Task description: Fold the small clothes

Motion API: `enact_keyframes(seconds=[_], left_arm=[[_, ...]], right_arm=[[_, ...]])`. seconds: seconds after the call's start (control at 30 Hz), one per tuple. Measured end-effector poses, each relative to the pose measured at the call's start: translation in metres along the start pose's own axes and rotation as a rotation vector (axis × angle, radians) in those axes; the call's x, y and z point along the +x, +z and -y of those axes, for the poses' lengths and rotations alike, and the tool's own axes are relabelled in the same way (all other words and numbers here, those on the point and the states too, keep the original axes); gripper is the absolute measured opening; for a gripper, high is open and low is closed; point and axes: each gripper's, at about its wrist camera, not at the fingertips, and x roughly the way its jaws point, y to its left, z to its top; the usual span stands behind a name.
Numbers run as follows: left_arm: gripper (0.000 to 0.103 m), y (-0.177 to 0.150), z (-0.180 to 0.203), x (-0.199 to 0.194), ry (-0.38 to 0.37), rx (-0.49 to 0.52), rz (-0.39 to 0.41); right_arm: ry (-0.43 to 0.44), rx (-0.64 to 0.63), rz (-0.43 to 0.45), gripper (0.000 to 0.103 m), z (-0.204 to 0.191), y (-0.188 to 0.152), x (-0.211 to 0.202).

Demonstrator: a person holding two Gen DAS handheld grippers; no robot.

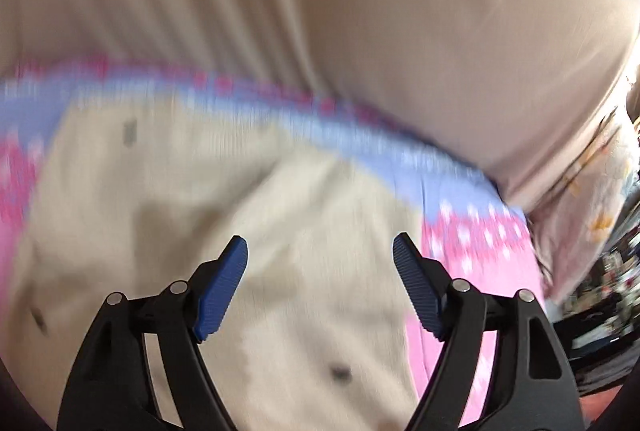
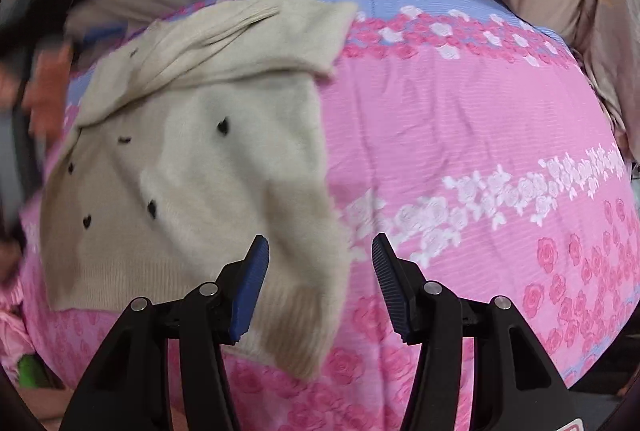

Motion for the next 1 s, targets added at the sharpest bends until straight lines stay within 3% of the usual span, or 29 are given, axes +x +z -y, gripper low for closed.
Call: enact_keyframes(seconds=[0.03,0.17,0.27,0.37,0.5,0.57,0.6,0.63,0.7,0.83,0.9,0.97,1.0], left_arm=[[0.076,-0.018,-0.012,-0.007,0.009,-0.028,-0.015],[0.079,-0.049,-0.051,-0.037,0.106,-0.108,-0.007],[0.079,-0.056,-0.089,-0.069,0.184,-0.171,0.014],[0.08,-0.063,-0.109,-0.093,0.228,-0.221,0.045],[0.081,-0.076,-0.114,-0.112,0.258,-0.25,0.071],[0.081,-0.083,-0.114,-0.12,0.266,-0.257,0.072],[0.081,-0.086,-0.114,-0.122,0.267,-0.257,0.073],[0.081,-0.089,-0.114,-0.124,0.278,-0.257,0.071],[0.081,-0.09,-0.112,-0.125,0.279,-0.245,0.076],[0.081,-0.086,-0.113,-0.124,0.247,-0.244,0.08],[0.084,-0.082,-0.112,-0.119,0.224,-0.233,0.077],[0.085,-0.071,-0.103,-0.104,0.193,-0.206,0.055],[0.086,-0.067,-0.099,-0.099,0.18,-0.196,0.049]], right_arm=[[0.004,0.001,0.007,0.058,0.005,0.007,0.0],[0.037,-0.019,0.063,0.059,0.012,0.066,0.013],[0.133,-0.028,0.103,0.059,-0.005,0.125,0.028],[0.24,-0.013,0.04,0.062,-0.031,0.184,0.068],[0.269,0.089,-0.03,0.062,-0.054,0.232,0.134],[0.291,0.164,-0.074,0.052,-0.059,0.244,0.165],[0.316,0.192,-0.084,0.018,-0.061,0.245,0.173],[0.351,0.215,-0.09,0.005,-0.065,0.246,0.177],[0.375,0.215,0.0,0.004,-0.069,0.246,0.154],[0.396,0.153,0.216,0.004,-0.059,0.236,0.069],[0.373,0.134,0.218,0.004,-0.047,0.226,0.066],[0.283,0.082,0.125,0.004,-0.045,0.216,0.088],[0.294,0.089,0.099,0.004,-0.041,0.209,0.095]])
